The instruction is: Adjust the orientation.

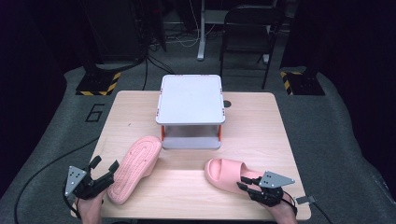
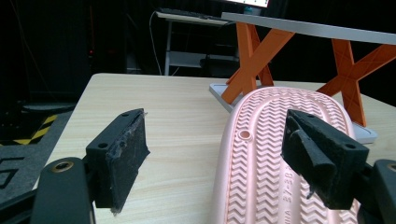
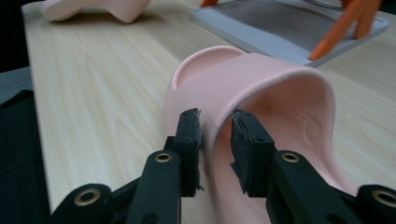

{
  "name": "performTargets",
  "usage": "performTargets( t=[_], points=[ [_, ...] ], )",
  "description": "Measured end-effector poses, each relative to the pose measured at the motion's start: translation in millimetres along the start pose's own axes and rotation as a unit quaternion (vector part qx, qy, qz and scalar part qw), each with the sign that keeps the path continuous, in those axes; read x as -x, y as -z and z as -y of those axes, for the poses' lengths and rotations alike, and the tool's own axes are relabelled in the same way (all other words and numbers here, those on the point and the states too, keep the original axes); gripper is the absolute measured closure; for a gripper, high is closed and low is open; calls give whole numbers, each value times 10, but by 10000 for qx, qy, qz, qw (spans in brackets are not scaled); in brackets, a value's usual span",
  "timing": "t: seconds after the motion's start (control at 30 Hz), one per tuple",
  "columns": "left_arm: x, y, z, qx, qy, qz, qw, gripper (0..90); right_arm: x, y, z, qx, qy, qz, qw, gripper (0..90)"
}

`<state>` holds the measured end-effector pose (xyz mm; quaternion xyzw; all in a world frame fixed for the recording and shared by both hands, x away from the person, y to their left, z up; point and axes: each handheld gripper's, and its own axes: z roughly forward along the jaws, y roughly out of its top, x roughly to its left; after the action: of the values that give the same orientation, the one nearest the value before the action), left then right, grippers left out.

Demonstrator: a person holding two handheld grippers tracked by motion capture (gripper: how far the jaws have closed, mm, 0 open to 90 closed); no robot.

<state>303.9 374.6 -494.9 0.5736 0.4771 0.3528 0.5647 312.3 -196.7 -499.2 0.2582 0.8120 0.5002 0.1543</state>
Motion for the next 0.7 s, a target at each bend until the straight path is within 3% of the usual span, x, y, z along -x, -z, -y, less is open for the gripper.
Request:
performTargets(
  t=[0.1, 0.17, 0.2, 0.23, 0.3, 0.43, 0.5, 0.53, 0.6, 0.67, 0.7],
  points=[
    [0, 3, -2, 0, -9, 1, 10000, 222, -34, 41, -45, 198, 61, -5, 9998, 622],
    [-1, 5, -2, -13, 5, 1, 10000, 222, 48, 108, -85, 580, 33, 186, 9981, 597],
    [-2, 2, 0, -8, 13, 5, 10000, 221, 80, 131, -97, 619, -12, 340, 9975, 582],
    [-1, 0, 1, -9, 22, 7, 10000, 222, 158, 139, -117, 527, 61, 586, 9969, 582],
    [4, -1, 0, -7, 8, 14, 10000, 222, 276, 109, -120, 308, 67, 784, 9964, 565],
    [-6, 6, 3, -8, 30, -7, 10000, 222, 417, -77, -107, -198, 297, 610, 9975, 534],
    [-15, 5, 6, -24, 20, -17, 10000, 222, 428, -178, -104, -226, 206, 594, 9978, 594],
    [-15, 6, 6, -21, 27, -18, 10000, 222, 451, -199, -109, -372, 346, 551, 9972, 638],
    [-13, 8, 5, -24, 34, -14, 10000, 222, 447, -246, -129, -582, 250, 617, 9961, 762],
    [-13, 7, 6, -27, 25, -14, 10000, 222, 466, -236, -128, -462, 289, 597, 9967, 833],
    [-13, 5, 5, -22, 24, -15, 10000, 222, 460, -227, -125, -458, 151, 658, 9967, 837]
  ],
)
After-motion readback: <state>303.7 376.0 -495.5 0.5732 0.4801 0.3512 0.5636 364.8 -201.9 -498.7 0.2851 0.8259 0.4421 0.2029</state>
